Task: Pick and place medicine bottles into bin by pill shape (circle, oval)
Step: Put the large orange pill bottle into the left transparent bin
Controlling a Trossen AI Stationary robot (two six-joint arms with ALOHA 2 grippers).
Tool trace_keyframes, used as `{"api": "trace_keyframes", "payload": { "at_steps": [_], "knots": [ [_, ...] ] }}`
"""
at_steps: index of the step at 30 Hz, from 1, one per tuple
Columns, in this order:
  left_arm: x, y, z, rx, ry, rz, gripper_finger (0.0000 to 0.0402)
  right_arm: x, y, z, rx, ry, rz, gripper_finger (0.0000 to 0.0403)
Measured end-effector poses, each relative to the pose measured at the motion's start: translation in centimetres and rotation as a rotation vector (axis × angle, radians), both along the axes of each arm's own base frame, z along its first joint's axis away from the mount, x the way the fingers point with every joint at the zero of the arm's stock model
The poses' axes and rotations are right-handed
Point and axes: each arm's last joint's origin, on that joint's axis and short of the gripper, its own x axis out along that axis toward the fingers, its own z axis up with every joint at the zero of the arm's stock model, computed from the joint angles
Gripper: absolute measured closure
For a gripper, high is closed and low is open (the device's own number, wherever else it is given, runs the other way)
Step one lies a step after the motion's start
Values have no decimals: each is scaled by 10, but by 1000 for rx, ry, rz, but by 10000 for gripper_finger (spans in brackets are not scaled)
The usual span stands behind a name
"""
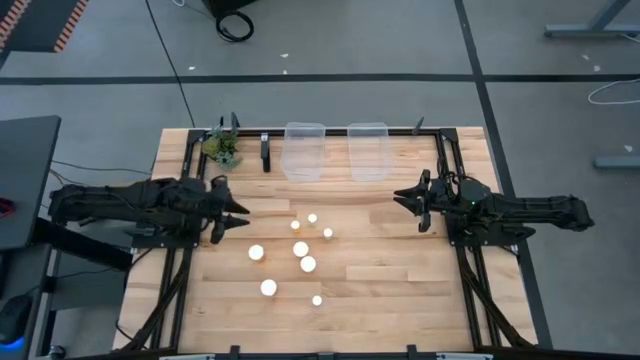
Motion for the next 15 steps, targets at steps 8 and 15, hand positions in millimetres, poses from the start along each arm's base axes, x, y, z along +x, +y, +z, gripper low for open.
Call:
{"api": "trace_keyframes", "payload": {
  "at_steps": [8, 15],
  "knots": [
    [10, -15, -4, -15, 211, -39, 230, 0, 0, 0, 0, 2, 0, 308],
    [12, -29, -7, 59, 388, -26, 230, 0, 0, -1, 1, 8, 0, 308]
  ]
}}
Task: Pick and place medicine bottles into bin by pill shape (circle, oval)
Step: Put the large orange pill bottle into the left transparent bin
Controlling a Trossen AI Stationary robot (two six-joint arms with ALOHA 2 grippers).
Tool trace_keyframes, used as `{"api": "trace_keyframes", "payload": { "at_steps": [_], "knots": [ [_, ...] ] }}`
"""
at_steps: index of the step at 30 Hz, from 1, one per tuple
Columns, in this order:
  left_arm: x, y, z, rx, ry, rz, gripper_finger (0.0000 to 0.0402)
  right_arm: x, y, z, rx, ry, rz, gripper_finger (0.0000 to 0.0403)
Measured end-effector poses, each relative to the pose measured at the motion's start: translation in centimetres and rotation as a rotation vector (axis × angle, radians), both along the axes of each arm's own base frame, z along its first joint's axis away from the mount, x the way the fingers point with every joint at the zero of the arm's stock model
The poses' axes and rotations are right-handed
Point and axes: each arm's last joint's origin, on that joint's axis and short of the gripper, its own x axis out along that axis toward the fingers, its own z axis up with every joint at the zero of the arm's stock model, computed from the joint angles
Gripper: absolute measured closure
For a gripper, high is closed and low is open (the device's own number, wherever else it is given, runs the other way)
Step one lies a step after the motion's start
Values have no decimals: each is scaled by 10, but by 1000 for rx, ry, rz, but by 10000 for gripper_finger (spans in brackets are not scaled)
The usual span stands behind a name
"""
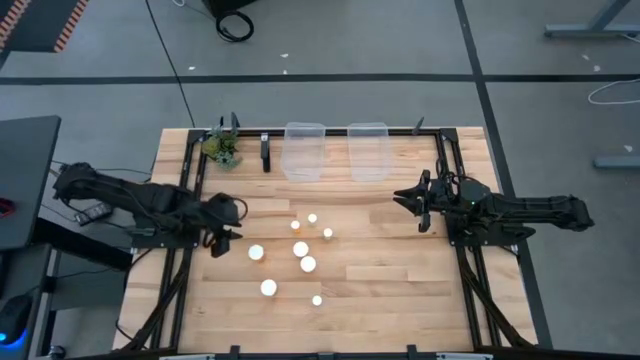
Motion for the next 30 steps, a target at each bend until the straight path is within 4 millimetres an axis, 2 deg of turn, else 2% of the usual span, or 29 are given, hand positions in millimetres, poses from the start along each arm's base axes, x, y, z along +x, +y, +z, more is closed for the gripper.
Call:
{"api": "trace_keyframes", "payload": {
  "at_steps": [3, 8, 13, 21, 30],
  "knots": [
    [0, -7, -4, -18, 59, -37, 230, 0, 0, 0, 0, 3, 0, 308],
    [-3, -16, -11, -175, 192, -35, 230, 0, 0, 0, 0, 4, 0, 308],
    [-3, -29, -16, -238, 265, -43, 230, 0, 0, 0, 0, 4, 0, 308],
    [0, -54, -33, -165, 364, -27, 230, 0, 0, 0, 0, 4, 0, 308],
    [8, -60, -49, -96, 447, -17, 230, 0, 0, 0, 0, 4, 0, 308]
  ]
}}
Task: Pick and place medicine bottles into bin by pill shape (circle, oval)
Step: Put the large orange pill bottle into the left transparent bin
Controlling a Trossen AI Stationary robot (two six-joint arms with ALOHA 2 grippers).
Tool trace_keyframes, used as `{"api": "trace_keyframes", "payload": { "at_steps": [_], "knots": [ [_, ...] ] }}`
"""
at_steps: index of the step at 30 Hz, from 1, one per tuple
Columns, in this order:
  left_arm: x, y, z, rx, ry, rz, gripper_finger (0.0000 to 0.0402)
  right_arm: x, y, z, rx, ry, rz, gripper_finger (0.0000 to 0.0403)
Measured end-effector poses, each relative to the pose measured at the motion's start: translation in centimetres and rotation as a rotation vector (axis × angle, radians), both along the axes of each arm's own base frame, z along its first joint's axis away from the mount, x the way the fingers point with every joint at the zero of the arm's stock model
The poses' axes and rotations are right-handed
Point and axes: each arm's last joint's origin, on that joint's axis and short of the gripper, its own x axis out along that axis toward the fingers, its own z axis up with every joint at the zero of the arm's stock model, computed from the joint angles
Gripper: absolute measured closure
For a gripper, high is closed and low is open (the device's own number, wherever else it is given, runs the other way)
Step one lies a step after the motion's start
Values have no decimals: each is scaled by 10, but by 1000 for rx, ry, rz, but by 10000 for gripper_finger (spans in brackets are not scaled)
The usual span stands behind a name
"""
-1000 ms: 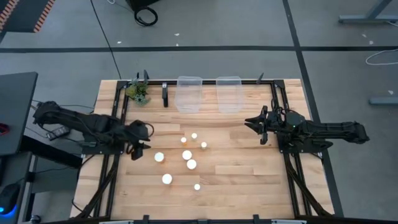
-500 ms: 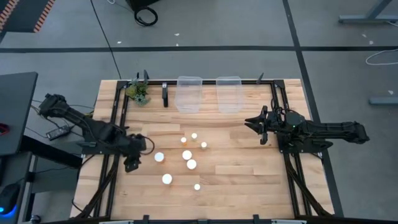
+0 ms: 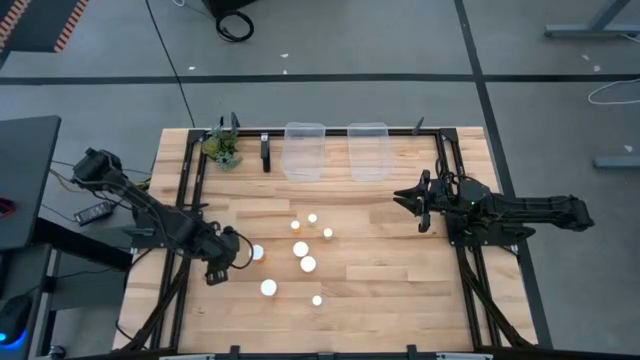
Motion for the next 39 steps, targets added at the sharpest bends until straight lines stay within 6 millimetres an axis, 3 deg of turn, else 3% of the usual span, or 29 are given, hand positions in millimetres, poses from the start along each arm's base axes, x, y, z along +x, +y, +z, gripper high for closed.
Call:
{"api": "trace_keyframes", "payload": {
  "at_steps": [39],
  "knots": [
    [12, -4, 3, 20, -166, 15, 230, 0, 0, 0, 0, 0, 0, 308]
  ]
}}
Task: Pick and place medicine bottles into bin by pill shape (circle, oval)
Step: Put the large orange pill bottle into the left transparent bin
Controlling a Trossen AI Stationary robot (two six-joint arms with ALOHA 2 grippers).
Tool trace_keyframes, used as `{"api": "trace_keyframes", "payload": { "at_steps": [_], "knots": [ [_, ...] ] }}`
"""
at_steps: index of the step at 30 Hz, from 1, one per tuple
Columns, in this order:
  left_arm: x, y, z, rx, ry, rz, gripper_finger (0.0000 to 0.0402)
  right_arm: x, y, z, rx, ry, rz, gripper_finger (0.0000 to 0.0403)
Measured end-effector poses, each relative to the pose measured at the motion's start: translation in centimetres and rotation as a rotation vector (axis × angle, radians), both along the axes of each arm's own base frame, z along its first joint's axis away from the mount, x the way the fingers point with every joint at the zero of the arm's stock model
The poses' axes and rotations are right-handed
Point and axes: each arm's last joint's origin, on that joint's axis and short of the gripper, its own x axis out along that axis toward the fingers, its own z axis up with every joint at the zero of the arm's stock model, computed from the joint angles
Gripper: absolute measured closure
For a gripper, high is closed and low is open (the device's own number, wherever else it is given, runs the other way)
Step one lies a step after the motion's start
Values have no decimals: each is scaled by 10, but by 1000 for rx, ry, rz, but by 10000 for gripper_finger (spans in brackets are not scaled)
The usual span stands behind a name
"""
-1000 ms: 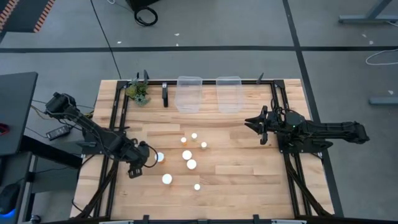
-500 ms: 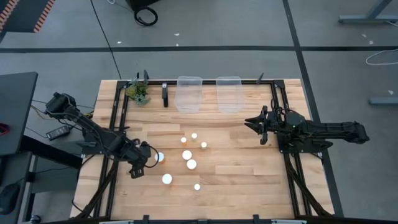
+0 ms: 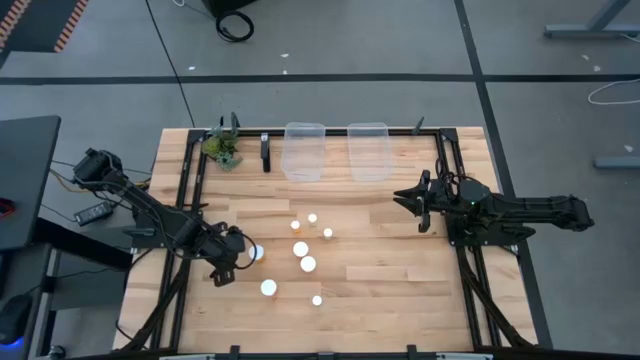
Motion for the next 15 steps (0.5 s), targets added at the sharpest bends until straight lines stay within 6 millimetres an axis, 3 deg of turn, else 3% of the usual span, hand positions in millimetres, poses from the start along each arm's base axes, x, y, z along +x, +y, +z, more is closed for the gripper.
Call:
{"api": "trace_keyframes", "payload": {
  "at_steps": [15],
  "knots": [
    [1, 0, 0, 34, -28, -36, 230, 0, 0, 0, 0, 0, 0, 308]
  ]
}}
